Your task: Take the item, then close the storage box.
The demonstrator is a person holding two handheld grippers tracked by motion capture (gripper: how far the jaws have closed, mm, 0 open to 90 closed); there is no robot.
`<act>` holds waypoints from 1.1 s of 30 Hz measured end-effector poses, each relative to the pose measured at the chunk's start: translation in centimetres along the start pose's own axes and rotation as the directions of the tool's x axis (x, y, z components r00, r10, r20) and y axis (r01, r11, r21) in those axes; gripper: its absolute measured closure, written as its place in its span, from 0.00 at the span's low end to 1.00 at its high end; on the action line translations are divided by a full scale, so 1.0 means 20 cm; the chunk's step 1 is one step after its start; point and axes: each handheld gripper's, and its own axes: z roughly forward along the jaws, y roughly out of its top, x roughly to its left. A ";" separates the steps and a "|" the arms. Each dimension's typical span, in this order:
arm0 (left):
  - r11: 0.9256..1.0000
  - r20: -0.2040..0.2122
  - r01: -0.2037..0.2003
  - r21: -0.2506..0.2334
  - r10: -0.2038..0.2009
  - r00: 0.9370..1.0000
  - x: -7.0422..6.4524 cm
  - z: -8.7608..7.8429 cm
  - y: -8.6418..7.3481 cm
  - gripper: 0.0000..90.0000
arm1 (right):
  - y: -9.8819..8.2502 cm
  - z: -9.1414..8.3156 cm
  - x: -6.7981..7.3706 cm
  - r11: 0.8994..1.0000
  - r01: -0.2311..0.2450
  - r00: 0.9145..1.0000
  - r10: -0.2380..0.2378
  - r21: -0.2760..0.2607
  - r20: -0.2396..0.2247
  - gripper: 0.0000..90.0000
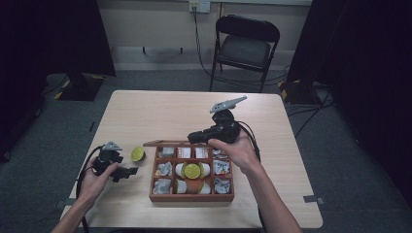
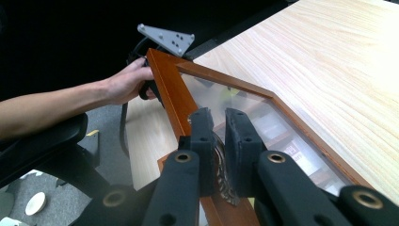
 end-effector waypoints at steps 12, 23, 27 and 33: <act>0.989 -0.113 -0.051 -0.138 0.035 0.993 -0.05 0.08 -0.13 0.00 | -0.01 0.00 0.02 1.000 0.015 1.000 -0.015 0.010 0.015 0.92; 0.989 -0.107 -0.058 -0.135 0.043 0.993 -0.04 0.08 -0.13 0.00 | -0.04 0.01 0.05 0.999 0.029 0.999 -0.030 0.014 0.037 0.92; 0.989 -0.107 -0.058 -0.135 0.043 0.993 -0.04 0.08 -0.13 0.00 | -0.04 0.01 0.06 0.999 0.030 0.999 -0.030 0.017 0.041 0.92; 0.989 -0.107 -0.058 -0.135 0.043 0.993 -0.04 0.08 -0.13 0.00 | -0.04 0.01 0.07 0.999 0.042 0.998 -0.043 0.030 0.041 0.92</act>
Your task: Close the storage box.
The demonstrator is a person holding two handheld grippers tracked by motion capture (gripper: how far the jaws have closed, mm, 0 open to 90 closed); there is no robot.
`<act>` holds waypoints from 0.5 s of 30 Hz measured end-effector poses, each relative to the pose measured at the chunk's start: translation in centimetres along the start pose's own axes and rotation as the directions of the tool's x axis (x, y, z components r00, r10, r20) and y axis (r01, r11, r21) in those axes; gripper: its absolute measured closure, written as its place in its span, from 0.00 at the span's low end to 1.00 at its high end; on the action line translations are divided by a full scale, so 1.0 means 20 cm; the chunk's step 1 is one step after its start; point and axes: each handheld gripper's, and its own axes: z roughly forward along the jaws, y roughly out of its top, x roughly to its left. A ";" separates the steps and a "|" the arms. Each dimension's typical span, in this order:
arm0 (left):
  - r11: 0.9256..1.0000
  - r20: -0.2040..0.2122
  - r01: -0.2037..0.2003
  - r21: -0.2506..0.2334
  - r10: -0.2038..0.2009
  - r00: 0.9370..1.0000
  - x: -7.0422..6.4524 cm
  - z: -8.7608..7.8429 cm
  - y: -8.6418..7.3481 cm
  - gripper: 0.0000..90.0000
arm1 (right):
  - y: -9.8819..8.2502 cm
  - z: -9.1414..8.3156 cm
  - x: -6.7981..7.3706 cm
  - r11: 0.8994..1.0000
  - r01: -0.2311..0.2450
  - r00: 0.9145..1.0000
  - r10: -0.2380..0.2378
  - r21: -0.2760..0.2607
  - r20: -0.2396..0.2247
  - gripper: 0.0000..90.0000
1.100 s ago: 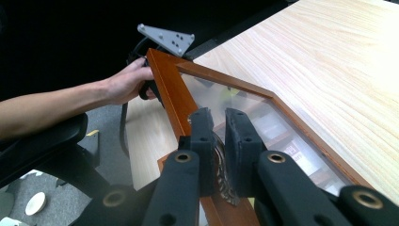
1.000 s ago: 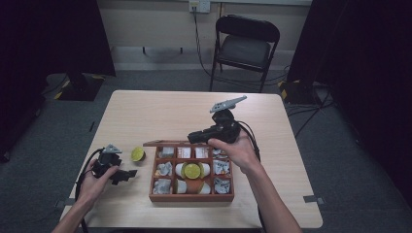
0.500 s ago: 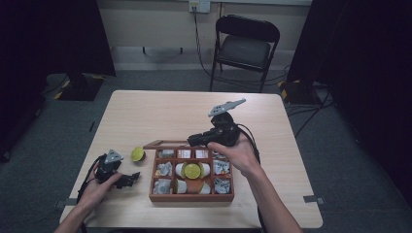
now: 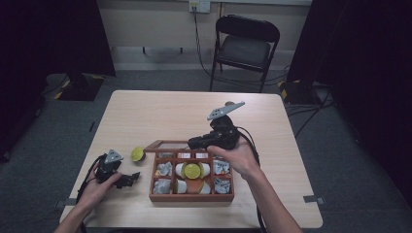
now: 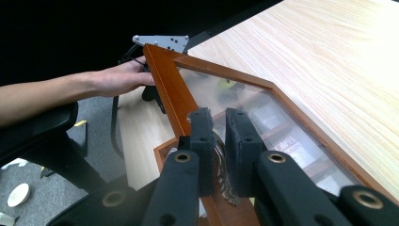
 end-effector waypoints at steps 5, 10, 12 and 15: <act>1.000 0.000 0.000 0.000 0.000 1.000 0.00 0.00 0.00 0.00 | 0.00 0.00 0.00 1.000 0.003 1.000 -0.003 0.007 0.002 0.92; 1.000 0.001 0.000 0.000 0.000 1.000 0.00 0.00 0.00 0.00 | -0.01 0.01 0.02 1.000 0.010 1.000 -0.011 0.021 0.016 0.91; 1.000 0.004 -0.002 -0.001 0.002 1.000 0.00 0.00 0.00 0.00 | -0.02 0.01 0.03 0.999 0.015 1.000 -0.016 0.028 0.016 0.91; 1.000 0.005 -0.001 -0.001 0.001 1.000 0.00 0.00 0.00 0.00 | -0.02 0.01 0.04 0.999 0.022 1.000 -0.023 0.037 0.018 0.91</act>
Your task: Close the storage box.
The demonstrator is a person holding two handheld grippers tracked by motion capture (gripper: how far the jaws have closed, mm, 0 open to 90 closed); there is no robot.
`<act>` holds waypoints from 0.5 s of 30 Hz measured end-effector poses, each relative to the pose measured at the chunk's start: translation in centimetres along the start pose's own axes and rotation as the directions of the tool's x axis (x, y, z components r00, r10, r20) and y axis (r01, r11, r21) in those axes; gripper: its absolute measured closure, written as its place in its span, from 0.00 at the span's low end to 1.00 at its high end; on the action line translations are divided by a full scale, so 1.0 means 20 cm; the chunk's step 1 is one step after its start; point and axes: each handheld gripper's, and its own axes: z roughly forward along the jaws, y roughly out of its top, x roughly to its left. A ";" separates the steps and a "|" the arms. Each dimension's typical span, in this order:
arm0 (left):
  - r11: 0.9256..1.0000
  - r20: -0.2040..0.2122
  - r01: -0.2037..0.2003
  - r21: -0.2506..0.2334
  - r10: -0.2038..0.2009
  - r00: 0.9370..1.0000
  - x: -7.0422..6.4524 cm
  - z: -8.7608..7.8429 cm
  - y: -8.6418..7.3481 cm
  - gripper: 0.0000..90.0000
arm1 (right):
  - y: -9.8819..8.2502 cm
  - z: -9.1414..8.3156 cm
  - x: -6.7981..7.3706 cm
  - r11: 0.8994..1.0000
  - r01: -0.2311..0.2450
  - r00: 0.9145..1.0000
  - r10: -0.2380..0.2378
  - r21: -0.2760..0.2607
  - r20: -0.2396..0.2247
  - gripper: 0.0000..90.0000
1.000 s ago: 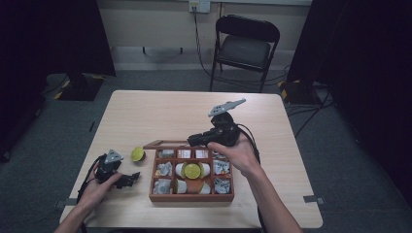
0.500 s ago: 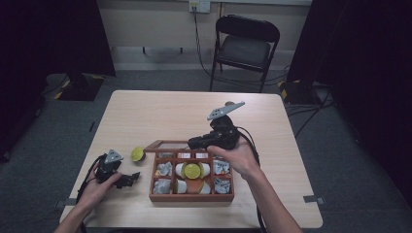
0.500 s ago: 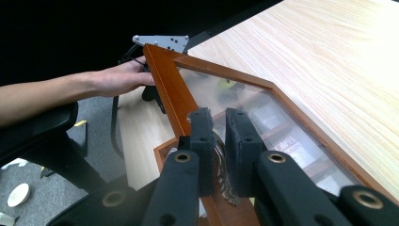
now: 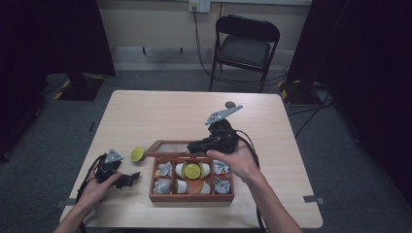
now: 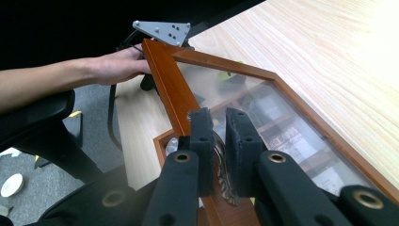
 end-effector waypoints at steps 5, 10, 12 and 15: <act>1.000 0.000 0.000 0.000 0.000 1.000 0.00 0.00 0.00 0.00 | -0.01 0.01 0.02 1.000 0.013 1.000 -0.013 0.017 0.002 0.91; 1.000 -0.001 0.000 0.000 0.000 1.000 0.00 0.00 0.00 0.00 | -0.04 0.02 0.04 0.999 0.024 1.000 -0.024 0.039 0.003 0.91; 1.000 -0.001 0.000 0.000 0.000 1.000 0.00 0.00 0.00 0.00 | -0.04 0.02 0.04 0.999 0.027 1.000 -0.027 0.044 0.004 0.91; 1.000 -0.001 0.000 0.000 0.000 1.000 0.00 0.00 0.00 0.00 | -0.05 0.03 0.05 0.999 0.035 0.999 -0.035 0.033 0.012 0.91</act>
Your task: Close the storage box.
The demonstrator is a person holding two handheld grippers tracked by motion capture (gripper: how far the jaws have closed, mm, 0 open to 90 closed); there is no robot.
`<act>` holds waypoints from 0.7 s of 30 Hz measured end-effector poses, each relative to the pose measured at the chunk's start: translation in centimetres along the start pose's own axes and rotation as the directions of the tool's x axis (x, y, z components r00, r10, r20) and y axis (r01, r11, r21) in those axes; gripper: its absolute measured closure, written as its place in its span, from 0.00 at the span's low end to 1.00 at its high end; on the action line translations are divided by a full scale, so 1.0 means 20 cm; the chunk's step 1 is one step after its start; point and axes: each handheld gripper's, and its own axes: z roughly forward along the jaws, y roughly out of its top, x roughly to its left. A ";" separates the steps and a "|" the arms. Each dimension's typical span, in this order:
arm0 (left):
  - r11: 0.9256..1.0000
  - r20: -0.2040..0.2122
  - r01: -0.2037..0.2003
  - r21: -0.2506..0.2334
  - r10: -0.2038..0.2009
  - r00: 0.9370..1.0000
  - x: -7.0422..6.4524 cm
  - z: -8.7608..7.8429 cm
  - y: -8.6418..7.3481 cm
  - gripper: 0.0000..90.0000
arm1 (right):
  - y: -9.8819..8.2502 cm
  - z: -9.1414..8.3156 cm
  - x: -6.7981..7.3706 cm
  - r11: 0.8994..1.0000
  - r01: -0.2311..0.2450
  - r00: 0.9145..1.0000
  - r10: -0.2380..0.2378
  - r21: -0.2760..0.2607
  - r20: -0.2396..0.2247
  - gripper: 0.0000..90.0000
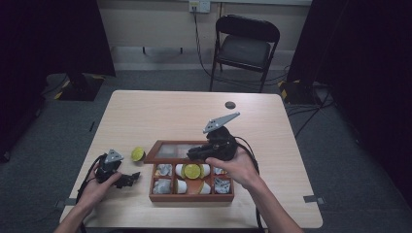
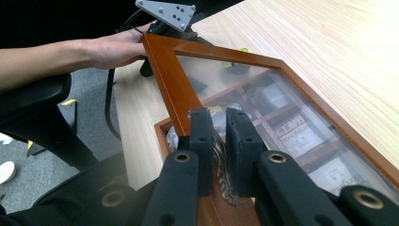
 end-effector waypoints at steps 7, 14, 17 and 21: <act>1.000 0.000 -0.001 0.000 0.001 1.000 0.00 0.00 0.00 0.00 | -0.03 0.01 0.01 1.000 0.016 1.000 -0.016 0.009 -0.011 0.91; 1.000 0.002 0.002 -0.002 -0.002 1.000 0.00 0.00 0.00 0.00 | -0.06 0.04 0.03 0.999 0.032 0.999 -0.032 0.028 -0.019 0.91; 1.000 0.001 0.002 -0.004 -0.002 1.000 0.00 0.00 0.00 0.00 | -0.08 0.04 0.03 0.999 0.033 0.999 -0.032 0.033 -0.024 0.91; 1.000 0.000 -0.003 -0.001 0.003 1.000 0.00 0.00 0.00 0.00 | -0.09 0.06 0.05 0.998 0.042 0.999 -0.041 0.050 -0.019 0.91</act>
